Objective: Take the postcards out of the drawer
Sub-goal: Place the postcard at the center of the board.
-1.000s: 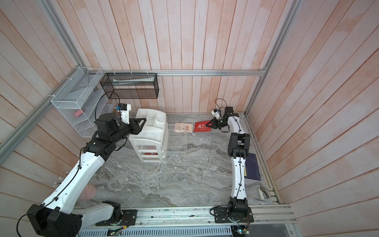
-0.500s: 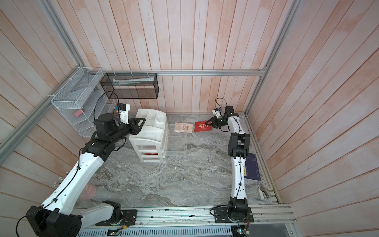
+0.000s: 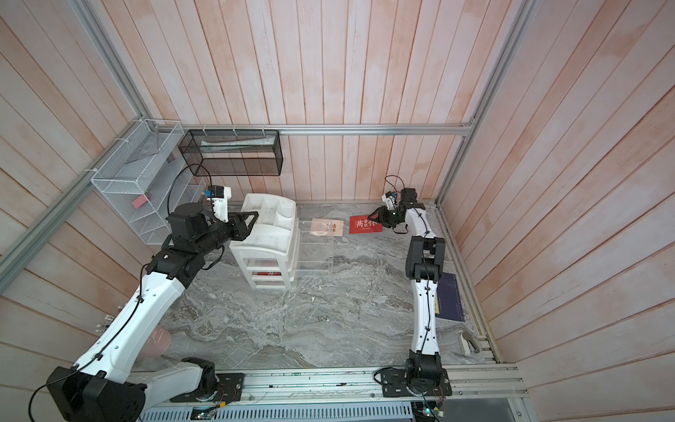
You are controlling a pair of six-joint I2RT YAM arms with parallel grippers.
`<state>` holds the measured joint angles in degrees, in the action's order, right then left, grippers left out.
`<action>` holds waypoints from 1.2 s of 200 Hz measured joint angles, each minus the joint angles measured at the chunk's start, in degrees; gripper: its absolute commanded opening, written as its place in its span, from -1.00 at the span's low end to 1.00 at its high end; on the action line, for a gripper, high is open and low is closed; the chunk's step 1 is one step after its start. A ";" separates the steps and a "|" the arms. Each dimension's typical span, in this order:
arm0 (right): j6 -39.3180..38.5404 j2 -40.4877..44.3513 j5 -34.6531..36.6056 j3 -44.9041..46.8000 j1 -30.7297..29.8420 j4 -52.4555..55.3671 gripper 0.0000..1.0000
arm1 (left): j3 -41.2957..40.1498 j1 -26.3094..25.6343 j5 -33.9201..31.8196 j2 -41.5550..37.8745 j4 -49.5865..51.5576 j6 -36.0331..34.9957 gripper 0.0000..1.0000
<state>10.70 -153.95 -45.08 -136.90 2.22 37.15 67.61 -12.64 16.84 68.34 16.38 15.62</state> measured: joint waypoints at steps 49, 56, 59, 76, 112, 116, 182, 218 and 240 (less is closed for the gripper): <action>1.33 2.19 7.45 1.68 -2.71 -2.03 0.00 | -0.09 0.00 0.00 0.00 -0.02 0.00 -0.10; 1.51 2.64 8.46 1.90 -3.13 -2.23 0.02 | -0.09 0.00 0.00 0.00 -0.02 0.00 -0.10; 1.55 2.84 8.92 1.95 -3.28 -2.32 0.03 | -0.09 0.00 -0.02 0.00 -0.02 0.00 -0.10; 1.84 3.80 11.23 2.03 -3.93 -2.75 0.05 | -0.09 0.09 -0.04 0.00 0.04 0.00 -0.09; 2.60 5.66 15.72 2.97 -3.89 -3.19 0.07 | -0.09 0.37 -0.42 0.00 0.74 0.00 -0.08; 2.69 5.88 16.11 3.10 -3.82 -3.19 0.07 | -0.09 0.37 -0.44 0.00 0.79 0.00 -0.08; 2.80 10.99 20.41 7.65 -3.48 -3.93 0.07 | 0.15 0.96 -2.23 0.00 2.51 -0.09 -0.05; 2.80 19.45 19.61 17.44 -3.48 -7.08 0.05 | 1.86 2.14 -4.07 0.46 5.46 -0.22 -0.05; 2.84 26.58 18.56 26.21 -3.69 -10.34 0.05 | 3.10 3.08 -5.09 1.27 6.71 -0.22 -0.05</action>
<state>13.54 -127.37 -26.52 -110.69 -1.48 26.81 70.72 -9.56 11.75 69.60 23.09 15.40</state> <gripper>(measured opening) 0.527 0.475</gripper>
